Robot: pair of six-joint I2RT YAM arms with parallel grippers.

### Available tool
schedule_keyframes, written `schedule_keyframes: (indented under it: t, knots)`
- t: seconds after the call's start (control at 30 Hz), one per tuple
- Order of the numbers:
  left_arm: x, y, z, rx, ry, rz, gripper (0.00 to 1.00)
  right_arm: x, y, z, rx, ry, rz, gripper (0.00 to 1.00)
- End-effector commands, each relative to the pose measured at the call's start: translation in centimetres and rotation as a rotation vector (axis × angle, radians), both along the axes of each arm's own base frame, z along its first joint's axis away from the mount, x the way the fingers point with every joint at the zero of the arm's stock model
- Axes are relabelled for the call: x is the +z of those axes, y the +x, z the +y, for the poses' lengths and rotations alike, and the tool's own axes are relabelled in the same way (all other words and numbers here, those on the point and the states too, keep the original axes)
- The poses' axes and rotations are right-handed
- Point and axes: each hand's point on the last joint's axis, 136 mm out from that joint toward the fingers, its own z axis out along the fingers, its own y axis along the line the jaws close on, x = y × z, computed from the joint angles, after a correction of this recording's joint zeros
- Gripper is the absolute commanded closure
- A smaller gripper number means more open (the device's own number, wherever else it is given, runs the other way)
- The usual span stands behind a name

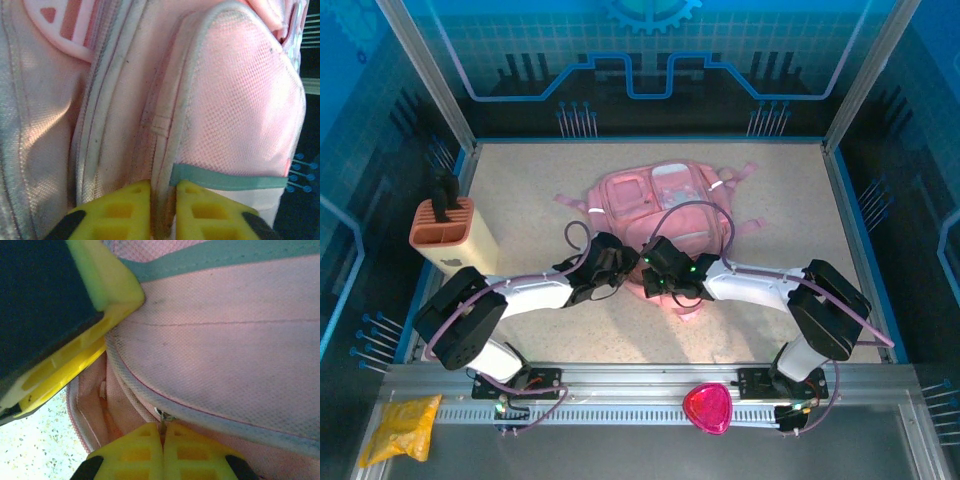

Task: Pack the student bag

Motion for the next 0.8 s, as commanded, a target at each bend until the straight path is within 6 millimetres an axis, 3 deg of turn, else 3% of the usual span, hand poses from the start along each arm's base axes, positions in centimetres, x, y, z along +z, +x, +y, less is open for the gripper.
schedule_keyframes:
  t: [0.0, 0.07, 0.17, 0.43, 0.77]
  knots:
    - [-0.1, 1.0, 1.4, 0.061, 0.086, -0.013, 0.94, 0.9, -0.2, -0.5, 0.014, -0.025, -0.006, 1.0]
    - [-0.3, 1.3, 1.8, 0.063, 0.105, -0.014, 1.0, 1.1, -0.2, -1.3, -0.001, -0.042, -0.012, 1.0]
    - [-0.5, 1.7, 2.8, 0.076, 0.115, -0.007, 1.0, 1.1, -0.3, -3.0, -0.028, -0.071, -0.008, 1.0]
    - [-0.3, 3.1, 7.9, 0.07, 0.252, 0.023, 1.0, 0.7, -0.8, -8.8, -0.104, -0.137, -0.004, 1.0]
    - [1.6, 6.5, 11.7, 0.014, 0.348, 0.029, 1.0, 0.4, 2.0, -13.7, -0.202, -0.147, 0.017, 1.0]
